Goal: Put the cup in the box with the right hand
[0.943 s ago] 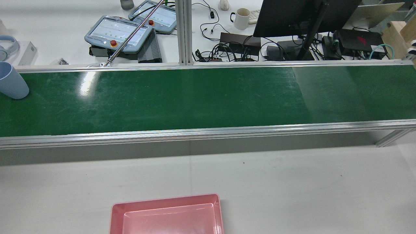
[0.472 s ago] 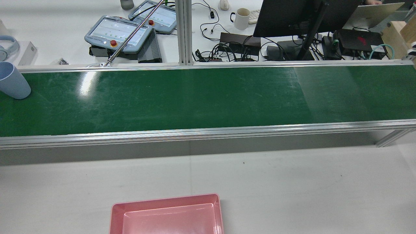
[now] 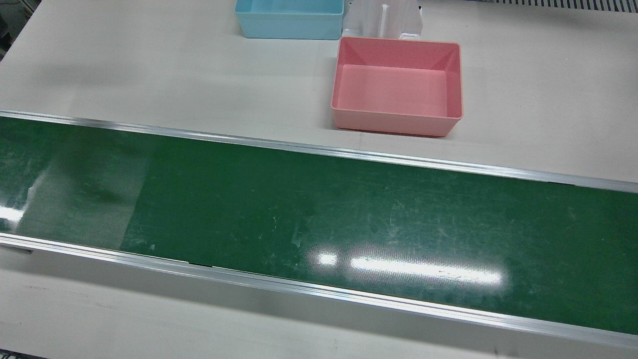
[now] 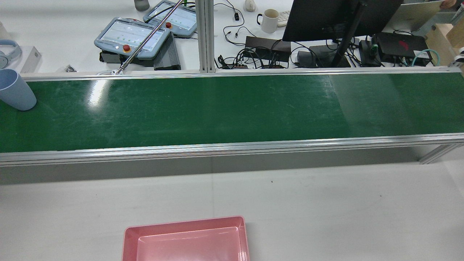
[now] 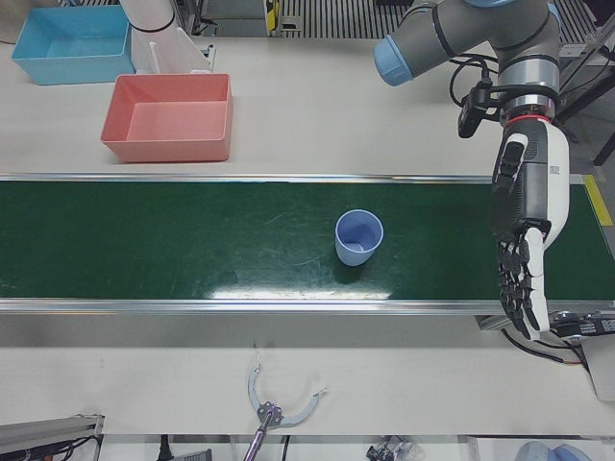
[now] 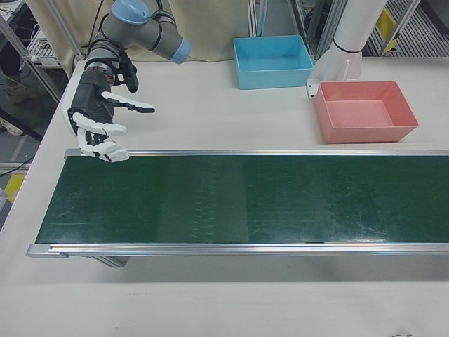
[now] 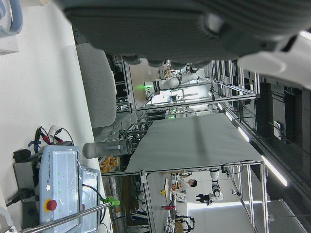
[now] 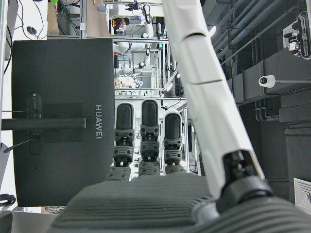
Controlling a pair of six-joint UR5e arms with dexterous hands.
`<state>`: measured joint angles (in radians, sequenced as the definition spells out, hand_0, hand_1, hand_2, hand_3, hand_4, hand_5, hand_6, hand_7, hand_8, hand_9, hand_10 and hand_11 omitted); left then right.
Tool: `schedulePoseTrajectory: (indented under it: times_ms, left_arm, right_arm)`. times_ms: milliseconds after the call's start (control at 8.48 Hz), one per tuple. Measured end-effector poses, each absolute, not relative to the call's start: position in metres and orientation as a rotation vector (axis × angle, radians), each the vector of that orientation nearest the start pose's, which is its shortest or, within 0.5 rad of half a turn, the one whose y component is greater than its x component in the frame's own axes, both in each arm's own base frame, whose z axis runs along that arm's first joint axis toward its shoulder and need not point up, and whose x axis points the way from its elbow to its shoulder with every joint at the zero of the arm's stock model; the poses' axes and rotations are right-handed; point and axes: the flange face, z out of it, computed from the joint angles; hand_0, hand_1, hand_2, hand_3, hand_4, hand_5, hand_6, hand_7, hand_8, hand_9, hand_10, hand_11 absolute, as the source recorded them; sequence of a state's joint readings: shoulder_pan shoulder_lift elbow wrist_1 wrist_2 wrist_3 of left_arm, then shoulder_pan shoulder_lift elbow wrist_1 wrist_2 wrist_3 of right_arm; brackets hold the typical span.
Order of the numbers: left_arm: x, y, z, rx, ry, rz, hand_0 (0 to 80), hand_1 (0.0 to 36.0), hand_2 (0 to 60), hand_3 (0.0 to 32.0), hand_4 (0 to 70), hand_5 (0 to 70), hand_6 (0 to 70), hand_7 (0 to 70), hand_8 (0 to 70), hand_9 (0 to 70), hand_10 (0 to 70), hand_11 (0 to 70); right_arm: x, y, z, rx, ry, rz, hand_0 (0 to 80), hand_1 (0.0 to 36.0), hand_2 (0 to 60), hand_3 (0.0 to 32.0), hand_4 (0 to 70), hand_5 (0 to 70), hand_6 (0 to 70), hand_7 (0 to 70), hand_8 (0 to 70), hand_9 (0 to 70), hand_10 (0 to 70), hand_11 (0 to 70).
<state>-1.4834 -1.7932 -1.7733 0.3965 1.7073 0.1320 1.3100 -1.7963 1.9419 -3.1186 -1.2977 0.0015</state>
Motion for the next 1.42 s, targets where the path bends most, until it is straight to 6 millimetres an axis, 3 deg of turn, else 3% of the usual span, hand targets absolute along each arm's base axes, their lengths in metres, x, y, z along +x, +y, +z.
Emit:
schedulePoseTrajectory:
  times_ms: [1415]
  left_arm:
    - [-0.071, -0.5609, 0.5128, -0.092, 2.085, -2.0, 0.0, 0.0, 0.0, 0.0, 0.0, 0.0, 0.0, 0.0, 0.0, 0.0, 0.0, 0.0]
  right_arm:
    - [0.0505, -0.4319, 0.602, 0.037, 2.363, -2.007, 80.0, 35.0, 0.0, 0.0, 25.7, 16.3, 16.7, 53.5, 30.0, 37.6, 23.8, 37.6]
